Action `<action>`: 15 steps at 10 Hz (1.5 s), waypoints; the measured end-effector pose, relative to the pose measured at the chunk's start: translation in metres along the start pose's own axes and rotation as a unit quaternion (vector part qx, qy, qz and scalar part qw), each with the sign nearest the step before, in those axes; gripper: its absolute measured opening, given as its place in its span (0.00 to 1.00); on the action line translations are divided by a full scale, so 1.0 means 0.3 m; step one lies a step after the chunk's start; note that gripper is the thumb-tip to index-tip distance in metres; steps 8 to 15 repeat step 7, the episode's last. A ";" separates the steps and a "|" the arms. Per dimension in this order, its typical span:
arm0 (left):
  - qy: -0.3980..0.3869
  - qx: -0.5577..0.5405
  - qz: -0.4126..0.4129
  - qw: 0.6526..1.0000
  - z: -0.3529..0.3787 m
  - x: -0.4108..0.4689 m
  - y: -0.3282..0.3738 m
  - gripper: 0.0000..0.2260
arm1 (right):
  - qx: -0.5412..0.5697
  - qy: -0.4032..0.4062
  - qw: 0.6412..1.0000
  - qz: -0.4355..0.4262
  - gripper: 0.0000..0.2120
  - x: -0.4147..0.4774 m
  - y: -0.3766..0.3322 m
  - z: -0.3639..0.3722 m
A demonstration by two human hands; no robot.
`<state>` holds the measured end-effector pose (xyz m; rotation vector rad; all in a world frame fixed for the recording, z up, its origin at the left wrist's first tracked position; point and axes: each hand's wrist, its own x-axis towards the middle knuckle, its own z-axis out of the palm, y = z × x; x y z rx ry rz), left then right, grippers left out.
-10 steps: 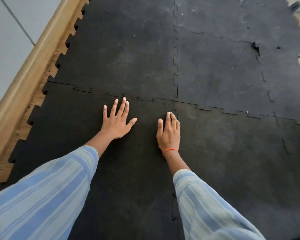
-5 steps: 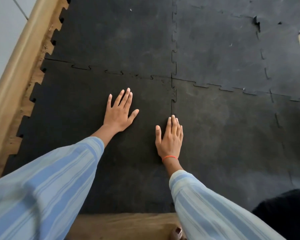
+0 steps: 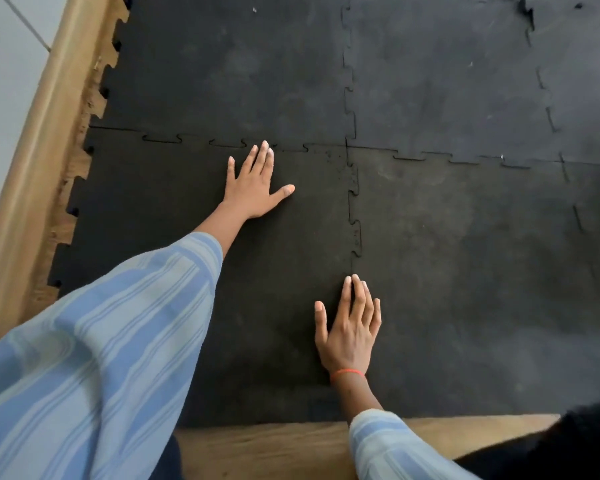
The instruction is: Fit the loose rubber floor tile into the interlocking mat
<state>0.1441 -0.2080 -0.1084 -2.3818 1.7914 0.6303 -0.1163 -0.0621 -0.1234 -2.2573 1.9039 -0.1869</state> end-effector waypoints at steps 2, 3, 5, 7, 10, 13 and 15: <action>0.004 -0.009 -0.019 1.000 -0.007 -0.010 -0.015 0.39 | 0.015 0.016 1.000 -0.005 0.29 -0.011 0.012 0.008; 0.022 -0.002 -0.032 0.999 0.028 -0.060 -0.026 0.36 | 0.011 0.036 0.999 0.009 0.25 -0.048 0.007 0.015; -0.080 0.039 -0.033 0.996 0.017 -0.254 0.085 0.32 | -0.004 -0.054 0.997 0.046 0.26 -0.027 -0.032 -0.027; -0.212 0.047 0.000 0.976 -0.286 -0.476 0.163 0.20 | 0.036 -0.357 0.921 0.149 0.24 0.196 -0.226 -0.380; -0.212 0.047 0.000 0.976 -0.286 -0.476 0.163 0.20 | 0.036 -0.357 0.921 0.149 0.24 0.196 -0.226 -0.380; -0.212 0.047 0.000 0.976 -0.286 -0.476 0.163 0.20 | 0.036 -0.357 0.921 0.149 0.24 0.196 -0.226 -0.380; -0.212 0.047 0.000 0.976 -0.286 -0.476 0.163 0.20 | 0.036 -0.357 0.921 0.149 0.24 0.196 -0.226 -0.380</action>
